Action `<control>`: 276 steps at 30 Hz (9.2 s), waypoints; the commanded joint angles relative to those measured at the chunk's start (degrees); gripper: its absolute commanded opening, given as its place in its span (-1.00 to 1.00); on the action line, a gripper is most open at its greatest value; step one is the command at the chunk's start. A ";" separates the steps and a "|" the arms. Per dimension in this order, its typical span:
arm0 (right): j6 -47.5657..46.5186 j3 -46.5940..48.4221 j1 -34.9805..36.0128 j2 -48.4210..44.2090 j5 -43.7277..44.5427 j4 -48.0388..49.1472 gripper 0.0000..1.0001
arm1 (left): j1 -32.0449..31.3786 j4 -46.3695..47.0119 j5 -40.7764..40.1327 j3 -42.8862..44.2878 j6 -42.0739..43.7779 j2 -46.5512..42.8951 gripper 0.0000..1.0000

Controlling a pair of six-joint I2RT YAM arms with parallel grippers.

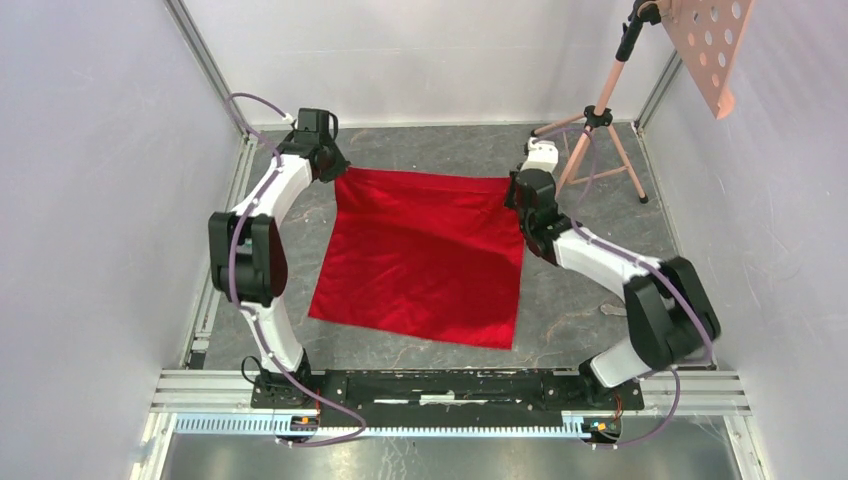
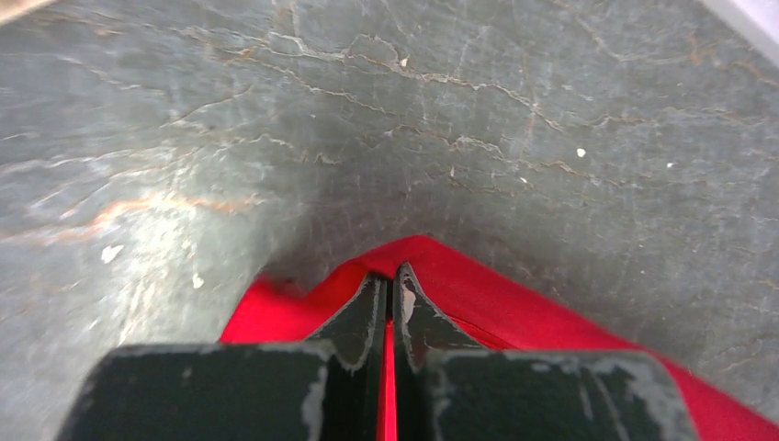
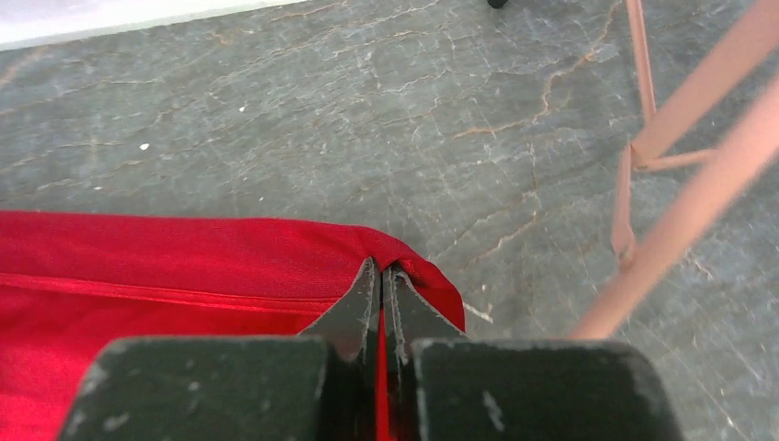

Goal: Fold the napkin into a case and place the utensils inside
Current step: Flatten the napkin at the center of the board, then fold and flatten the napkin at the center of the board, then smooth out the rectangle-folded napkin at the center of the board.

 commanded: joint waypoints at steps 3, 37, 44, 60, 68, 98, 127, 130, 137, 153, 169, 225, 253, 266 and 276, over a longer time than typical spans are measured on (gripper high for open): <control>-5.51 12.55 -1.88 11.35 -3.39 3.85 -1.00 | 2.52 10.27 10.69 3.93 0.99 7.92 -0.95; -4.90 -14.92 -2.09 -15.56 -31.09 -20.90 -0.99 | 4.18 -7.65 21.45 -35.02 3.35 -17.61 -0.90; -2.90 -19.96 -2.03 -18.69 -33.77 -19.61 -0.99 | 4.14 -8.22 18.22 -38.09 3.94 -17.47 -0.90; -1.23 -25.57 -2.03 -19.60 -34.54 -17.26 -1.00 | 4.19 -8.67 14.59 -37.63 4.62 -13.80 -0.85; -0.83 -26.18 -2.06 -20.88 -34.93 -17.50 -0.99 | 4.15 -9.55 13.80 -38.76 4.69 -15.18 -0.83; -0.98 -28.52 -2.03 -19.10 -34.28 -17.21 -1.00 | 4.10 -11.11 12.22 -39.68 4.16 -15.85 -0.71; 0.37 -27.64 -2.07 -21.48 -36.55 -19.72 -0.98 | 4.17 -12.56 12.70 -39.75 3.80 -16.87 -0.62; 0.41 -27.81 -2.06 -21.46 -36.87 -19.44 -0.97 | 4.14 -12.53 12.57 -39.49 3.82 -16.42 -0.61; 0.91 -28.36 -2.06 -21.79 -37.14 -19.04 -0.97 | 4.18 -12.26 12.43 -39.11 4.16 -15.37 -0.58; -3.67 -19.74 -2.02 -29.79 -32.63 -38.16 0.10 | 4.18 -18.91 9.86 -36.94 3.66 -26.86 0.54; 0.86 -23.99 -2.03 -20.21 -47.19 -20.70 0.28 | 4.07 -11.62 20.84 -38.26 3.46 -19.22 1.00; -7.96 4.22 -3.26 5.11 -30.39 -20.63 0.15 | 4.19 -0.17 26.67 -11.62 -4.41 2.71 1.00; -9.51 8.88 -6.40 11.59 -30.46 -21.47 0.12 | 5.27 -2.61 23.03 -6.50 -2.23 4.55 1.00; -10.70 8.10 -7.15 17.05 -27.16 -19.33 0.13 | 7.03 -3.31 17.52 -7.39 -0.87 11.02 1.00; -12.02 9.35 -6.56 16.97 -24.44 -22.53 0.13 | 8.02 -4.56 14.89 -8.63 1.28 5.93 1.00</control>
